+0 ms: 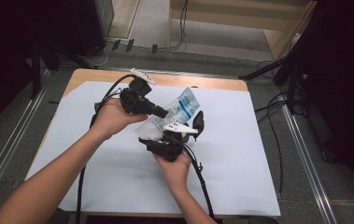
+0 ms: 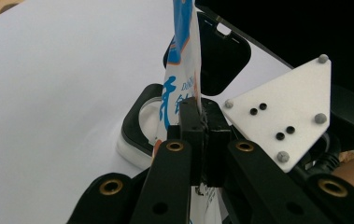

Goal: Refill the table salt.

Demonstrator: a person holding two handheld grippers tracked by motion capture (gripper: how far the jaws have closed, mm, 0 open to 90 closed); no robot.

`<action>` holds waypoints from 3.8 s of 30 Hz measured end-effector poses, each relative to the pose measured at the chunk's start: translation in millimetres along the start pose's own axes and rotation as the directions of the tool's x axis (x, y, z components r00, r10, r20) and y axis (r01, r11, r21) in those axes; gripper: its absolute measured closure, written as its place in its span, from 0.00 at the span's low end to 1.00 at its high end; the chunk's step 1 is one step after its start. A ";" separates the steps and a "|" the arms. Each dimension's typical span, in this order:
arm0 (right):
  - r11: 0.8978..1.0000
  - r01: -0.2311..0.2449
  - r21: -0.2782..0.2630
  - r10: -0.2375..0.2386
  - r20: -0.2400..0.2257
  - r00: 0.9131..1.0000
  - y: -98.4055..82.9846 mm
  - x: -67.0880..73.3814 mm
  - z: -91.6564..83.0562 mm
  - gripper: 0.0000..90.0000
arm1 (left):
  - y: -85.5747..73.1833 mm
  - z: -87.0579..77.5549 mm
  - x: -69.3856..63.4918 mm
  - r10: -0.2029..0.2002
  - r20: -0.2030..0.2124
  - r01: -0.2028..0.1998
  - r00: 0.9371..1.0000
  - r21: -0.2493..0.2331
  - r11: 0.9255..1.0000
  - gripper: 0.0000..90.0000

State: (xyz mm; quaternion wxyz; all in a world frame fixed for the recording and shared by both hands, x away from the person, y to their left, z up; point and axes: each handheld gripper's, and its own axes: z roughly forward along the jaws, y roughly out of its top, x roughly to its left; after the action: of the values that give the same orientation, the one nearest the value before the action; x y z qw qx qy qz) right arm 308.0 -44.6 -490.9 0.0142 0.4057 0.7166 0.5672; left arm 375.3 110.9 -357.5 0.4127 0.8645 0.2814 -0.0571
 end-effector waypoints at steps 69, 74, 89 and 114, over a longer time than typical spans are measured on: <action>0.995 0.093 0.048 -0.094 0.019 0.995 7.6 -0.4 -9.6 0.63 | -20.7 -47.9 5.8 0.010 0.040 -0.005 0.999 -0.132 0.991 1.00; 0.993 0.099 0.069 -0.100 0.019 0.995 7.6 0.7 -10.6 0.63 | -23.0 -57.1 7.2 0.007 0.032 -0.002 0.999 -0.158 0.987 1.00; 0.982 0.153 0.112 -0.152 -0.018 0.988 13.4 3.2 -36.4 0.63 | -48.6 -83.4 28.8 -0.048 -0.098 0.033 0.994 -0.145 0.989 1.00; 0.982 0.141 0.124 -0.141 -0.011 0.990 7.4 -25.9 -82.2 0.63 | -80.3 -39.2 113.7 -0.186 -0.192 0.162 0.964 -0.131 0.978 1.00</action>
State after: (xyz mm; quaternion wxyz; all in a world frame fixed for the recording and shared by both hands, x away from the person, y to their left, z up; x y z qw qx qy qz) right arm 290.0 -125.8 -466.9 0.0284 0.3533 0.7774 0.5196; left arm 422.1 230.4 -424.2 0.4237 0.8128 0.3997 0.0114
